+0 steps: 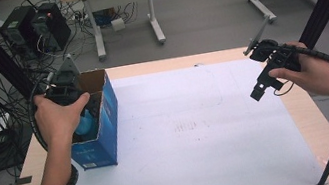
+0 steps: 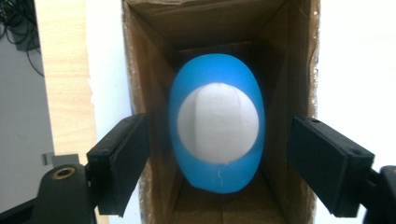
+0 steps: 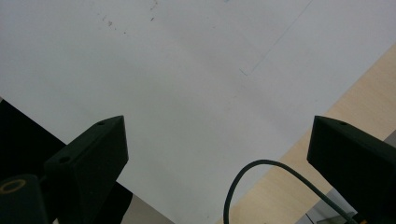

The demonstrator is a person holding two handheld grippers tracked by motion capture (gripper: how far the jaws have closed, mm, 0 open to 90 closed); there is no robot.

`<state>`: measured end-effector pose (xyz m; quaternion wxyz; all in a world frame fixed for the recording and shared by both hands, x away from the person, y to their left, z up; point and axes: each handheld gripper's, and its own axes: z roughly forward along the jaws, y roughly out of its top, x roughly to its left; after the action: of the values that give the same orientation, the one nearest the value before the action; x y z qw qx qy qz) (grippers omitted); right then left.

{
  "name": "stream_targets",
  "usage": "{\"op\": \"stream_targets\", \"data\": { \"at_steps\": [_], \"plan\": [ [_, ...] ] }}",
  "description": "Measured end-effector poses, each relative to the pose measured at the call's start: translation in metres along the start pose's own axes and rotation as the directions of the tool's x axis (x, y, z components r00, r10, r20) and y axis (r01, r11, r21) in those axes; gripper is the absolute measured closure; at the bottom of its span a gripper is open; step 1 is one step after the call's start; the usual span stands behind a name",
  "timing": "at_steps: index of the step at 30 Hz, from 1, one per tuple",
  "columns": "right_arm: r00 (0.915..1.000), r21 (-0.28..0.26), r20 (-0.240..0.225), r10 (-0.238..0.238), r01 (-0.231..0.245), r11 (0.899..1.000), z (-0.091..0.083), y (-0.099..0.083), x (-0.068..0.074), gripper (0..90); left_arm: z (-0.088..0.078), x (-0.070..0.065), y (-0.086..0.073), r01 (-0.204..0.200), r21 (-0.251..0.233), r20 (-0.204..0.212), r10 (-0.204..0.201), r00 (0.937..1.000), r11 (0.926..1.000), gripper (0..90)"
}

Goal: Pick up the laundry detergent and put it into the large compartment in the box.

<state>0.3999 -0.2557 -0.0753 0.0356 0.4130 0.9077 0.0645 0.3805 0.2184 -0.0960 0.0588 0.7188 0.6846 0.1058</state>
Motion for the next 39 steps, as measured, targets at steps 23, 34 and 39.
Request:
{"op": "stream_targets", "data": {
  "at_steps": [23,34,39],
  "plan": [
    [0.9999,-0.020,-0.003,-0.012,0.012,1.000,-0.008,-0.003,0.005,5.2,-0.068,-0.001,-0.025,-0.028,-0.126,0.001,0.028,0.9996,0.9917,5.8],
    [0.9999,-0.027,-0.006,-0.011,0.011,1.000,-0.009,-0.005,0.006,5.2,-0.096,-0.009,-0.039,-0.042,-0.192,0.025,0.048,0.9985,0.9805,5.8],
    [1.0000,-0.028,-0.002,-0.009,0.009,1.000,-0.010,-0.007,0.006,5.1,-0.102,-0.036,-0.039,-0.131,-0.199,0.038,0.141,0.9893,0.9711,5.7]
  ]
}}
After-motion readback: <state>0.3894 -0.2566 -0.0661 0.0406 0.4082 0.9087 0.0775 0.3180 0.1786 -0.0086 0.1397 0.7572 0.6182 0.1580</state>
